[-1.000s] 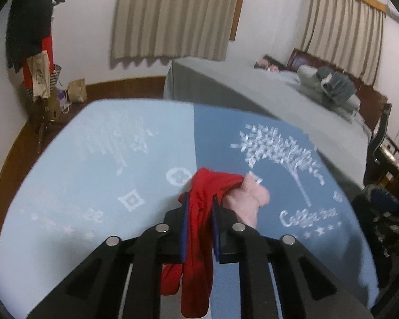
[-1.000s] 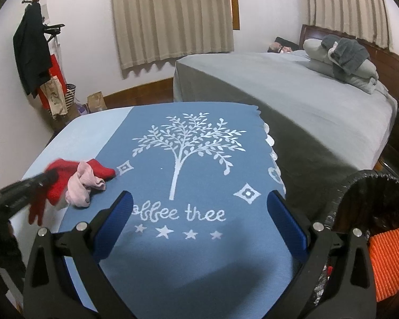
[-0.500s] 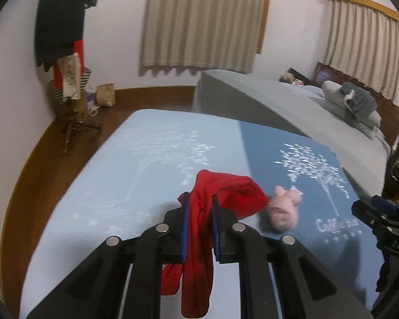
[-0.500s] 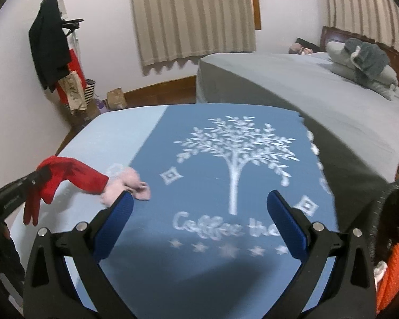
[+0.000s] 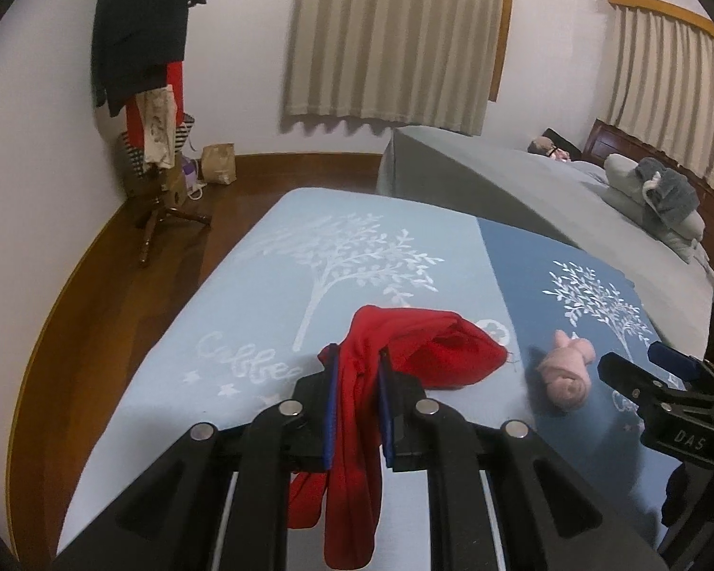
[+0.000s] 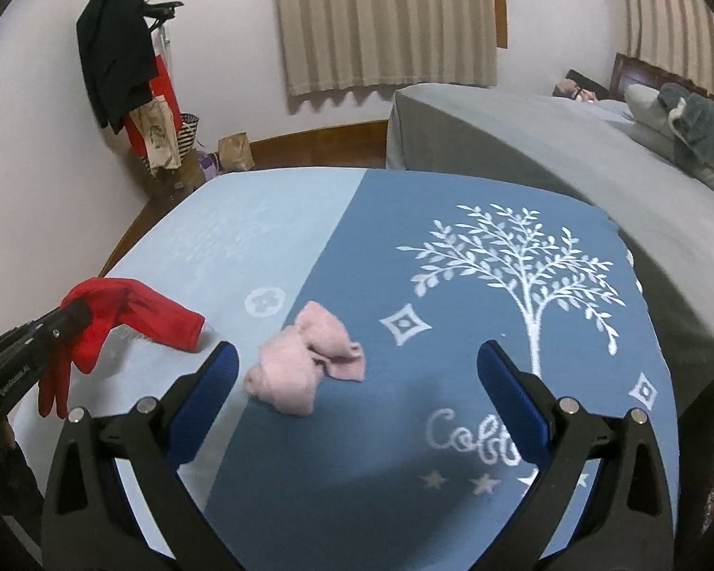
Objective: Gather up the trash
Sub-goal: 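Grasp the pink sock with the right tool while the left tool holds the glove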
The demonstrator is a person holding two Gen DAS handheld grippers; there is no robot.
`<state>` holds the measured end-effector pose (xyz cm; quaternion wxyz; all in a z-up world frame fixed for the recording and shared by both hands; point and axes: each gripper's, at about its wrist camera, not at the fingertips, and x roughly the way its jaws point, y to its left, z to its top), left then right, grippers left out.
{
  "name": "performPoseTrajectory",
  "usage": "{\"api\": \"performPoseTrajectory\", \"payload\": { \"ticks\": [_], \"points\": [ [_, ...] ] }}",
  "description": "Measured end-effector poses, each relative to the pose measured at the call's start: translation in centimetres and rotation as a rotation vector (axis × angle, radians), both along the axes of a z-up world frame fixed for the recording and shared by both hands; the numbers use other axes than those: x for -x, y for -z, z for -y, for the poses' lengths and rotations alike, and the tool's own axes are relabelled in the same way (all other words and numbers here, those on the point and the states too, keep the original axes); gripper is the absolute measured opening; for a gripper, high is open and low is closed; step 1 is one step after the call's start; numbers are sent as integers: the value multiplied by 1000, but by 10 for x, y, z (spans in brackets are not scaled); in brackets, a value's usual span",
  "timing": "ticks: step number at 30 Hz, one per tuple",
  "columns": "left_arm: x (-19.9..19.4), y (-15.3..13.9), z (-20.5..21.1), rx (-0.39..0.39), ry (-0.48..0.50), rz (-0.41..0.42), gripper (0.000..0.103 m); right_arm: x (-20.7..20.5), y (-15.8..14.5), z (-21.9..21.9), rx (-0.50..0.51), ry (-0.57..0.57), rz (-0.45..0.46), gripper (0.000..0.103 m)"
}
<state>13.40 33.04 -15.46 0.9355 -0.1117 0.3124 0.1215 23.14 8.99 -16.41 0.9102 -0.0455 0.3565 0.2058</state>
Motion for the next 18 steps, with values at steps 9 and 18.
{"api": "performPoseTrajectory", "payload": {
  "ticks": [9,18],
  "points": [
    [0,8,-6,16,-12,-10,15,-8,14,-26,40,-35,-40,75],
    [-4,10,-6,23,-10,-19,15,-8,21,-34,19,-111,-115,31]
  ]
}}
